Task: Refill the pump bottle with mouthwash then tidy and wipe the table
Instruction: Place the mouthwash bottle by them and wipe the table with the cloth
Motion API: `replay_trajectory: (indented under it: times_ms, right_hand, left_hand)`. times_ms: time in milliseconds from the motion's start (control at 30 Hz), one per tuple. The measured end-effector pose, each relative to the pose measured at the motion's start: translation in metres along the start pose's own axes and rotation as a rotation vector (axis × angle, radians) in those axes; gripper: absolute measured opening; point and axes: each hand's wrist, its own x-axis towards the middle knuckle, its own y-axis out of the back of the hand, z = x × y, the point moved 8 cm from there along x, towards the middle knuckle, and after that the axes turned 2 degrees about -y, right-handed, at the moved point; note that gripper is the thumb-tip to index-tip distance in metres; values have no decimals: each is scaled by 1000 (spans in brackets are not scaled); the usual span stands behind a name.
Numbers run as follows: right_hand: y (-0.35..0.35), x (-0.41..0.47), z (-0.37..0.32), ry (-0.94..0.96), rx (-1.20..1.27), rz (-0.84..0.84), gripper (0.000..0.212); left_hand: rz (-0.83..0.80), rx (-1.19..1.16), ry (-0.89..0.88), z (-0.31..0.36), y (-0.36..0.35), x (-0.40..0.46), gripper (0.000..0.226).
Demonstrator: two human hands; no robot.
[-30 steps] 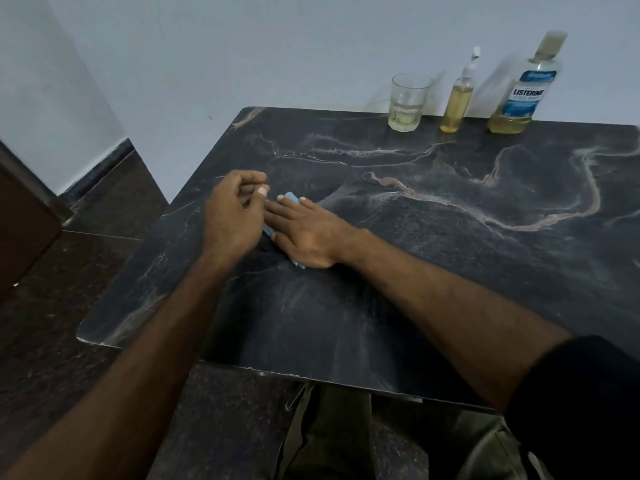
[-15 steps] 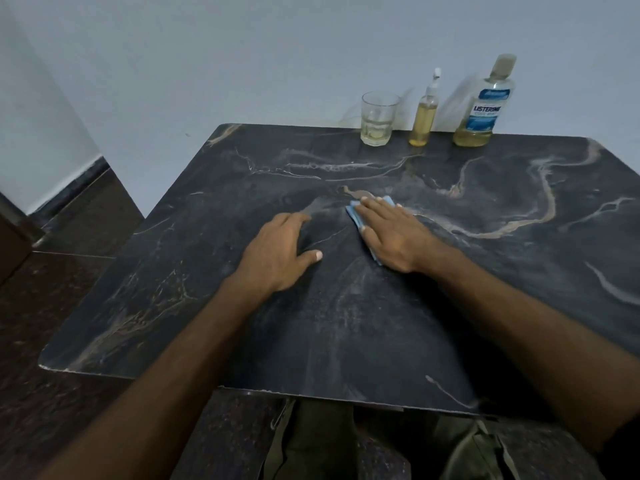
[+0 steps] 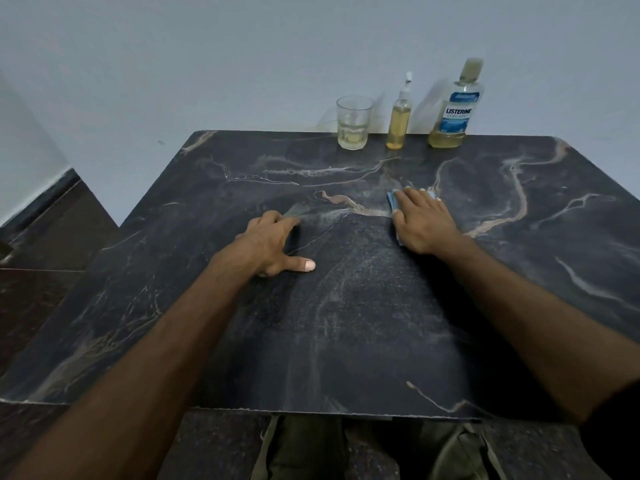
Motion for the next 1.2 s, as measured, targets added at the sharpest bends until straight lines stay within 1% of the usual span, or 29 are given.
replay_trajectory:
  times_ms: [100,167,267,367,433,467,533,600,733,800,900,967,1033,1100,1200]
  right_hand:
    - [-6,19,-23,7,-19,-37,56]
    - [-10,22,-43,58,-29,-57,57]
    - [-16,9,-77,203,-32,-63,57]
    - [-19,-20,-94,355,-15,-78,56]
    - [-19,-41,-99,441,4,-111,57]
    - [-19,-51,-101,482,11,-125,56]
    - [-18,-67,-108,547,8,-145,56]
    - [-18,-76,-121,593,1,-170,55]
    - [-20,-83,-162,682,-3,-168,55]
    - [-22,-81,-184,721,-1,-146,54]
    - [-26,-67,-207,741,-12,-97,53]
    - [-28,-50,-218,746,-12,-76,51]
    - [-30,-27,-224,727,-14,-69,49]
    - [-29,0,-218,656,-21,-63,51]
    - [-25,34,-184,517,-11,-78,53]
  left_hand:
    - [-9,10,4,1,1,0,99]
    - [-13,18,4,2,2,0,99]
    - [-12,21,6,2,3,0,99]
    - [-14,38,4,3,3,-1,99]
    - [-13,46,-23,2,5,-2,94]
    - [1,18,-46,0,8,-2,87]
    - [76,-101,-70,-8,20,-2,71]
    - [171,-221,-40,-19,32,-4,60]
    - [276,-330,-22,-25,41,-1,50]
    - [390,-383,-16,-27,49,0,43]
    - [647,-399,-2,-33,66,-10,29]
    - [748,-414,7,-36,72,-17,23]
    - [790,-417,17,-38,74,-20,22]
    - [804,-409,31,-42,73,-22,21]
    - [807,-408,52,-50,73,-25,20]
